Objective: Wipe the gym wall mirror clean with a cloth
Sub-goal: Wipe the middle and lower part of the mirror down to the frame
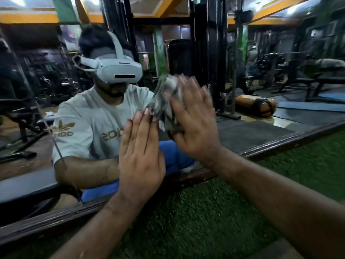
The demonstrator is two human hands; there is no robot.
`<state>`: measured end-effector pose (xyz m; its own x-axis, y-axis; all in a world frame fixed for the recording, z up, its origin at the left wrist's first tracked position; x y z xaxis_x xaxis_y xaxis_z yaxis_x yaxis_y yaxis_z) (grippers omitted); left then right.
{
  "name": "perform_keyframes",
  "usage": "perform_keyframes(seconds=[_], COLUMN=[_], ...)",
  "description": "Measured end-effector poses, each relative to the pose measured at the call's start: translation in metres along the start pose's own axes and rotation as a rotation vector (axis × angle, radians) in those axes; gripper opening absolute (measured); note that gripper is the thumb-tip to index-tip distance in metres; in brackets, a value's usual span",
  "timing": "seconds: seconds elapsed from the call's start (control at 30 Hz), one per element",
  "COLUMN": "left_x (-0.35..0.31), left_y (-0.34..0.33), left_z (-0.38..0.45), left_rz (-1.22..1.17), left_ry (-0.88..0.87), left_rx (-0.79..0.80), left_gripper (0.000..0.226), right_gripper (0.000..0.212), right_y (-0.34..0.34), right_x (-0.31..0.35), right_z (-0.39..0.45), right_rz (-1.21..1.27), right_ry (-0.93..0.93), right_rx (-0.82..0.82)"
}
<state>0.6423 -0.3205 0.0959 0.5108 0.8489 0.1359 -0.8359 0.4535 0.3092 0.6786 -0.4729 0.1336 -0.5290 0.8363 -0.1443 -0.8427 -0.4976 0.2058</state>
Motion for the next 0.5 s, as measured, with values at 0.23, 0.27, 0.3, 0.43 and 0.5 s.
perform_keyframes(seconds=[0.23,0.27,0.3,0.43,0.5], left_x=[-0.016,-0.020,-0.023,-0.037,-0.052], left_y=[-0.004,-0.008,-0.011,-0.022,-0.034], left_z=[0.001,0.004,0.006,0.000,-0.008], left_rz=[0.008,0.007,-0.001,-0.093,-0.100], left_ry=[0.045,0.044,0.054,0.122,0.101], left_rx=[-0.015,-0.007,-0.004,-0.053,-0.038], left_gripper=[0.055,0.055,0.055,0.052,0.052], right_gripper=[0.062,0.066,0.065,0.058,0.058], right_y=[0.021,0.021,0.019,0.005,0.011], right_x=[-0.045,-0.049,-0.047,-0.040,-0.056], right_z=[-0.003,0.005,0.006,-0.064,-0.096], right_rz=[-0.091,-0.067,-0.030,-0.006,-0.062], right_ry=[0.165,0.078,0.032,0.321,0.483], right_rx=[0.009,-0.033,-0.053,0.116,0.242])
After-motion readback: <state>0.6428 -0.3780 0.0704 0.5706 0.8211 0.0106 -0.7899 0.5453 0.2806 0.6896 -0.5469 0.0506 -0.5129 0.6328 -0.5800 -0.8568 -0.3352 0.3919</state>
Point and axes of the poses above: each hand's wrist, its own z-axis towards the middle knuckle, its own y-axis out of the back of the hand, x = y × z, the point moved 4 cm from there along z, towards the middle knuckle, and after that the axes turned 1 degree about -y, right-handed, at the moved point
